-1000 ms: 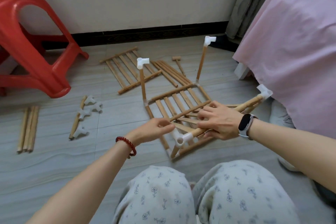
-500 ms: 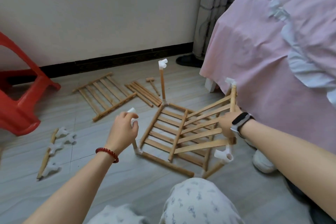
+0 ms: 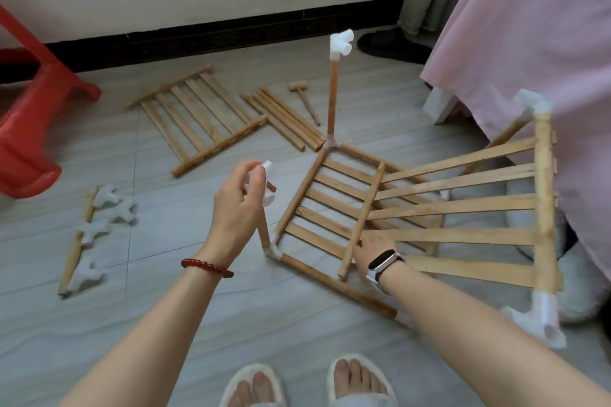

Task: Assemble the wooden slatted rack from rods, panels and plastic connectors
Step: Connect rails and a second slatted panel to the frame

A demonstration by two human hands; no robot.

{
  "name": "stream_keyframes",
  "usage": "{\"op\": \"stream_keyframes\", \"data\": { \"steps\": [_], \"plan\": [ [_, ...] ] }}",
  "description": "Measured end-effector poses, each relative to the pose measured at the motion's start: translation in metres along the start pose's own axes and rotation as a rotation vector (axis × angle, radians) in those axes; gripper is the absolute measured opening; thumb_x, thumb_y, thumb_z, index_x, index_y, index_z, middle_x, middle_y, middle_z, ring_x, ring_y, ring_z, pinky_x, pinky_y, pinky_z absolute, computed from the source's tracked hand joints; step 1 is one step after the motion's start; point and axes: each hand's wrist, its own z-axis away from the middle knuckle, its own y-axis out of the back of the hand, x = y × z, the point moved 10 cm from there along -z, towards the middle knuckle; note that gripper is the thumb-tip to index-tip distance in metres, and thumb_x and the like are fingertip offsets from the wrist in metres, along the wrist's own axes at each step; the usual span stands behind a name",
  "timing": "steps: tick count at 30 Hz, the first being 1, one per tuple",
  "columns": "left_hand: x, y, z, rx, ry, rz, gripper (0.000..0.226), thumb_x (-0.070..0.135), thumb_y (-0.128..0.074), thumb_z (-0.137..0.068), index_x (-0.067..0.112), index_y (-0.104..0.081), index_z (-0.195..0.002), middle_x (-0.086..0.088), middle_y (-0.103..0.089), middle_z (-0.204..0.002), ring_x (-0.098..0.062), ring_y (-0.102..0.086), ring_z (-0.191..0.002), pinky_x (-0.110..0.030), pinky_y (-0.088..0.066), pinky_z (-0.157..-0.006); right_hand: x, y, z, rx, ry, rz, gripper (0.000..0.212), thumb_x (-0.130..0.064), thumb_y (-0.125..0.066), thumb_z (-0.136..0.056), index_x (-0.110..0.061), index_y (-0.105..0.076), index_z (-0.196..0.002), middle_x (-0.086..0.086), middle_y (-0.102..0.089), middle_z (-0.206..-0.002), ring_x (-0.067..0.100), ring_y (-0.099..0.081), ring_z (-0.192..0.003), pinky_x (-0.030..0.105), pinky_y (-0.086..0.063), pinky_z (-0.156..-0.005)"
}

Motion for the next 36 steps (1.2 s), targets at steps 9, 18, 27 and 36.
{"op": "stream_keyframes", "data": {
  "steps": [9, 18, 27, 36],
  "plan": [
    [-0.026, -0.003, 0.011, 0.002, 0.103, 0.186, 0.021, 0.027, -0.042, -0.098, 0.022, -0.056, -0.083, -0.002, -0.055, -0.075, 0.002, -0.052, -0.064, -0.005, -0.041, -0.055, -0.008, 0.014, -0.009, 0.096, 0.057, -0.110, 0.031, -0.011, -0.037, -0.094, -0.008, -0.046, -0.123, 0.013, -0.057, -0.123, 0.031, -0.056, -0.112, 0.035, -0.042, -0.079],
    [-0.027, 0.009, 0.064, -0.013, 0.195, 0.126, 0.029, 0.034, -0.045, -0.095, 0.017, -0.051, -0.073, -0.012, -0.053, -0.069, -0.016, -0.044, -0.062, -0.019, -0.034, -0.054, -0.019, 0.149, 0.070, 0.598, 0.120, -0.468, 0.027, -0.036, -0.041, -0.095, -0.020, -0.050, -0.116, 0.002, -0.060, -0.117, 0.031, -0.057, -0.101, 0.035, -0.030, -0.066],
    [-0.019, 0.019, 0.085, 0.008, 0.176, 0.012, 0.031, 0.034, -0.043, -0.096, 0.018, -0.055, -0.073, -0.021, -0.061, -0.073, -0.005, -0.042, -0.052, -0.014, -0.033, -0.050, -0.016, 0.157, 0.093, 0.597, 0.091, -0.545, 0.027, -0.037, -0.042, -0.095, -0.023, -0.052, -0.116, -0.002, -0.060, -0.118, 0.028, -0.057, -0.105, 0.033, -0.033, -0.069],
    [-0.018, 0.014, 0.097, 0.176, 0.215, 0.038, 0.034, 0.035, -0.035, -0.097, 0.016, -0.052, -0.073, 0.005, -0.048, -0.059, 0.001, -0.043, -0.049, -0.012, -0.034, -0.046, -0.013, 0.165, 0.092, 0.626, 0.063, -0.566, 0.035, -0.039, -0.041, -0.096, -0.024, -0.049, -0.126, -0.002, -0.057, -0.125, 0.027, -0.054, -0.110, 0.031, -0.029, -0.071]
  ]
}}
